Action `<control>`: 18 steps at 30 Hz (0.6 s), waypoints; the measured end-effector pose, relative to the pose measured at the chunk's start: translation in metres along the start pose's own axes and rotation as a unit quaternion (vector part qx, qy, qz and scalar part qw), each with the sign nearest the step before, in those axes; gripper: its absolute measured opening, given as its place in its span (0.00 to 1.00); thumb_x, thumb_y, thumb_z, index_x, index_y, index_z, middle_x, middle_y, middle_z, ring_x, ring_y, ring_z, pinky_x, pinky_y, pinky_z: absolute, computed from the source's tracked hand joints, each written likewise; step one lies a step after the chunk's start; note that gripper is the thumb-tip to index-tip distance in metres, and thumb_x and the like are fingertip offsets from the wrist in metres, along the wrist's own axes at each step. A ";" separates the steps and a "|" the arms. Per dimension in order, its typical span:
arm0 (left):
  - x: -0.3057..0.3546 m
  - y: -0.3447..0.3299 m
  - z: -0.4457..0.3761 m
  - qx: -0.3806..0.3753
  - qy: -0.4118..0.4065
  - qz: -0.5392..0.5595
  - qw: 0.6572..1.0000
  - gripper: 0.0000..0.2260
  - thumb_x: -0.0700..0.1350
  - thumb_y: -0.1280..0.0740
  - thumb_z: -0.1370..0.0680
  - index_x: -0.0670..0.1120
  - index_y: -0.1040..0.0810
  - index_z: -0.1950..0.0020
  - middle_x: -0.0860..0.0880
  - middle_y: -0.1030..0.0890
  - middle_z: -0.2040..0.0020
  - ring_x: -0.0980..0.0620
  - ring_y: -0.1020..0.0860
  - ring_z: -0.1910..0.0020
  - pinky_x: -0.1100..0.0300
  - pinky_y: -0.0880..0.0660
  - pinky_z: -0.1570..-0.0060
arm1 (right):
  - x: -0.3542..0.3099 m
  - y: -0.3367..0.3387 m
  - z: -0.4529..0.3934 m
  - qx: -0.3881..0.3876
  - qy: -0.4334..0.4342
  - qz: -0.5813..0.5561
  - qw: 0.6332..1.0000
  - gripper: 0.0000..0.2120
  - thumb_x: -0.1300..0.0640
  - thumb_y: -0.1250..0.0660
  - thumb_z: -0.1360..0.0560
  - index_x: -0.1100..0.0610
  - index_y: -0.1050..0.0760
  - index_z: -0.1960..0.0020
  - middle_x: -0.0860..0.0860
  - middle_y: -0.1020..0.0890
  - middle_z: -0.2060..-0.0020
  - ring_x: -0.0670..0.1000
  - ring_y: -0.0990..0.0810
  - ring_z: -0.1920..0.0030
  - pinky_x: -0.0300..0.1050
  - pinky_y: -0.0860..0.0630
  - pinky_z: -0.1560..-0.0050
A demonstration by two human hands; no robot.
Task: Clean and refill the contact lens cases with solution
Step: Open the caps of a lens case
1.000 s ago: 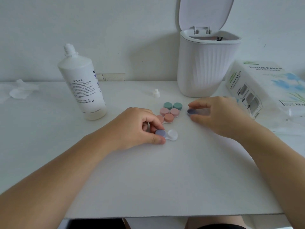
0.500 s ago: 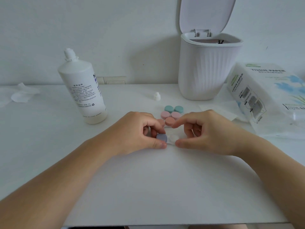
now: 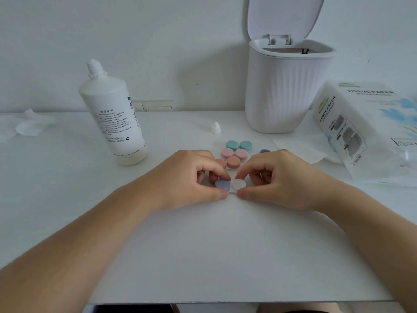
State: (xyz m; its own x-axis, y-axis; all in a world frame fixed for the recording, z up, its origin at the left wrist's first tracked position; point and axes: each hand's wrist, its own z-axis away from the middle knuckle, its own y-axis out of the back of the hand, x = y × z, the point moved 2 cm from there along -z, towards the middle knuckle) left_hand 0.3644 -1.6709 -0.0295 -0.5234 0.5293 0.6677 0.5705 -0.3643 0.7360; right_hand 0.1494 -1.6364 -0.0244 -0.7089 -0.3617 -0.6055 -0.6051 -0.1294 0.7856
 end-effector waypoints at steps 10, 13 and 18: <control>0.001 -0.007 0.003 0.041 -0.019 -0.044 0.998 0.08 0.50 0.21 0.29 0.55 0.15 0.52 0.64 0.24 0.57 0.60 0.28 0.65 0.61 0.29 0.61 | 0.007 -0.002 -0.004 -0.008 -0.003 -0.042 0.999 0.07 0.52 0.21 0.31 0.50 0.18 0.57 0.42 0.27 0.74 0.41 0.32 0.73 0.32 0.34 0.68; 0.003 -0.010 0.004 0.055 -0.019 -0.062 0.996 0.07 0.50 0.22 0.29 0.55 0.15 0.52 0.63 0.24 0.56 0.61 0.27 0.64 0.58 0.28 0.59 | 0.008 -0.002 -0.004 -0.006 0.002 -0.049 0.999 0.07 0.54 0.21 0.31 0.51 0.18 0.58 0.41 0.27 0.75 0.42 0.32 0.73 0.32 0.34 0.69; 0.006 -0.012 0.005 0.075 -0.016 -0.083 0.994 0.07 0.48 0.22 0.28 0.53 0.15 0.52 0.60 0.24 0.58 0.60 0.26 0.63 0.59 0.29 0.61 | 0.010 -0.002 -0.005 -0.013 0.002 -0.046 0.999 0.07 0.53 0.21 0.31 0.51 0.19 0.58 0.41 0.27 0.75 0.42 0.32 0.73 0.32 0.34 0.68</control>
State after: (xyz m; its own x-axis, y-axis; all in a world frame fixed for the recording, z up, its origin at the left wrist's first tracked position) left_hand 0.3575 -1.6596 -0.0354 -0.5996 0.5970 0.5330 0.5667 -0.1535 0.8095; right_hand 0.1455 -1.6444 -0.0308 -0.6487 -0.3508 -0.6754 -0.6581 -0.1872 0.7293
